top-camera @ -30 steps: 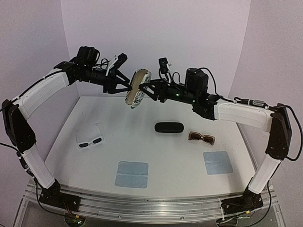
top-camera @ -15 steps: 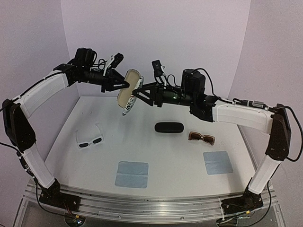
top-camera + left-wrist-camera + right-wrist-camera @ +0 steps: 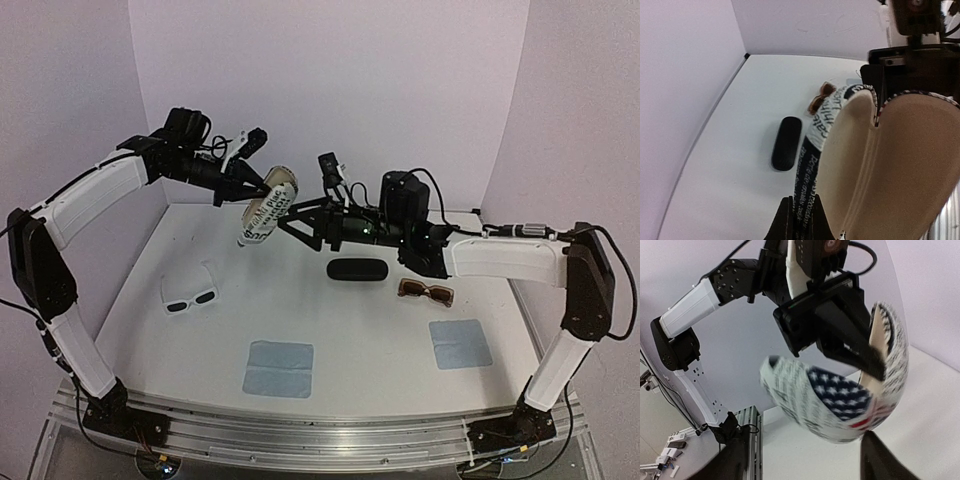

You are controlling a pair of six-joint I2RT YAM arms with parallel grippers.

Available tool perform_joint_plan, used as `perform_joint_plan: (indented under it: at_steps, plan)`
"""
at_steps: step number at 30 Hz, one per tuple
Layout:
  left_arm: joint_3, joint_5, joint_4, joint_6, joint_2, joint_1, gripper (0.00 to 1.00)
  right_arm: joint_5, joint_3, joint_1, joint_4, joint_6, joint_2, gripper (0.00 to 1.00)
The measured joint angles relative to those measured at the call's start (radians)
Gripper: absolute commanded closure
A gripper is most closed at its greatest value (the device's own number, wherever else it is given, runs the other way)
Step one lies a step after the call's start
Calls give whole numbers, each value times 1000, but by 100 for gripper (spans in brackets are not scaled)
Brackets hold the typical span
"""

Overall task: Organize the sunglasses
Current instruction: Place the sunglasses case at the center of the board.

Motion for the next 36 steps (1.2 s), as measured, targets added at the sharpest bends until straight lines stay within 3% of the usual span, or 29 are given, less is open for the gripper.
perform_joint_plan:
  at_steps: [1,2,8,13,17,24,36]
  plan:
    - [0,-38,-3,36,3,-4,100,1,-19,1,3,11,-1,4]
    - [0,-79,-7,73,7,-7,100,2,-39,2,5,21,-1,3]
    - [-53,-360,-8,251,12,-31,100,85,-244,-15,3,51,-50,2]
    - [-196,-598,47,348,13,-124,100,230,-404,-55,-20,69,-189,2]
    - [-268,-777,103,375,66,-225,100,349,-443,-64,-17,70,-278,2]
    - [-259,-1043,202,310,247,-344,100,439,-464,-63,-4,64,-321,2]
    - [-267,-1213,386,302,340,-365,100,461,-475,-63,-4,51,-322,2]
